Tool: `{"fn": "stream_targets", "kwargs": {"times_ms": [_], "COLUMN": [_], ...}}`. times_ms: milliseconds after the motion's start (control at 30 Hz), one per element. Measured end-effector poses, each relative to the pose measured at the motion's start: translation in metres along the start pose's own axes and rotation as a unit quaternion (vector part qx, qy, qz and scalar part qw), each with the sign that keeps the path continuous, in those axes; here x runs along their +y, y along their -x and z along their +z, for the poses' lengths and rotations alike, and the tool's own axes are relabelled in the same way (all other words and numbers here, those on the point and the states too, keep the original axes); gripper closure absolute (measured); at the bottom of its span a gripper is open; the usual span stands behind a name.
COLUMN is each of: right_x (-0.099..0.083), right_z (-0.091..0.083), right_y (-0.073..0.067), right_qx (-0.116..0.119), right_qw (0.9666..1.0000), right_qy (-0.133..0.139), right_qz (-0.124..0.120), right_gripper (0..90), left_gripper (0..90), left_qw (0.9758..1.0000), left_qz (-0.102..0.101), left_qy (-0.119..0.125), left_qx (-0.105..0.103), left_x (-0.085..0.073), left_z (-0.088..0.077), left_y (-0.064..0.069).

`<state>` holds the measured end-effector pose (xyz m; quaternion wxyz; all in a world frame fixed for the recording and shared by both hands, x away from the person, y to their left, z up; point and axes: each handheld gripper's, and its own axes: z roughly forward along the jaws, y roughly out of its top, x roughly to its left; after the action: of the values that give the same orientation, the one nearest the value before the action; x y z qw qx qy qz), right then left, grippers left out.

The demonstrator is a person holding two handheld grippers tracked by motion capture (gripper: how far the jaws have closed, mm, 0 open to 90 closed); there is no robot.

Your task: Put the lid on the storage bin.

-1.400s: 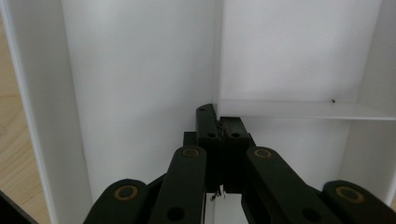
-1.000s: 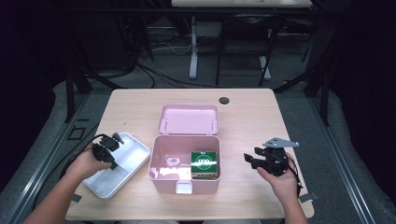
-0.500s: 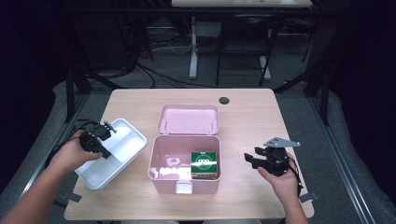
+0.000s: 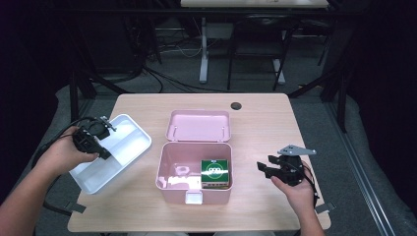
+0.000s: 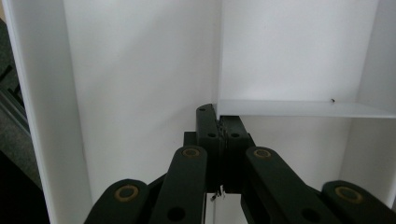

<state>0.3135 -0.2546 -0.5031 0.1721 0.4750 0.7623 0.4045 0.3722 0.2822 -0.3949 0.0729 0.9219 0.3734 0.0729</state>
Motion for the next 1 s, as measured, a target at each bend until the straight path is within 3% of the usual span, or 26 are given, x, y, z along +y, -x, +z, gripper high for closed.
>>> {"fn": "stream_targets", "kwargs": {"times_ms": [233, 400, 500, 633, 833, 1000], "right_x": [0.000, -0.002, -0.002, -0.002, -0.002, -0.004], "right_z": [0.001, 0.004, 0.005, 0.005, 0.006, 0.006], "right_y": [-0.001, -0.002, -0.002, -0.003, -0.003, -0.002], "right_qx": [0.003, 0.003, 0.002, 0.006, 0.006, 0.007], "right_qw": [1.0000, 1.0000, 1.0000, 1.0000, 1.0000, 0.9999], "right_qy": [0.002, -0.001, 0.005, 0.000, 0.001, 0.002], "right_qz": [-0.001, 0.002, 0.003, 0.003, 0.003, 0.009], "right_gripper": [45.1, 45.2, 45.2, 45.2, 45.2, 45.2], "left_gripper": [89.2, 89.2, 89.2, 89.1, 89.2, 89.2], "left_qw": [0.9980, 0.9940, 0.9929, 0.9897, 0.9813, 0.9754], "left_qz": [0.063, 0.108, 0.117, 0.140, 0.188, 0.217], "left_qy": [-0.005, -0.019, -0.023, -0.031, -0.043, -0.038], "left_qx": [0.010, 0.006, 0.006, 0.004, 0.002, 0.000], "left_x": [0.012, 0.023, 0.032, 0.045, 0.065, 0.080], "left_z": [-0.016, -0.022, -0.024, -0.025, -0.024, -0.025], "left_y": [0.010, 0.017, 0.022, 0.032, 0.050, 0.065]}}
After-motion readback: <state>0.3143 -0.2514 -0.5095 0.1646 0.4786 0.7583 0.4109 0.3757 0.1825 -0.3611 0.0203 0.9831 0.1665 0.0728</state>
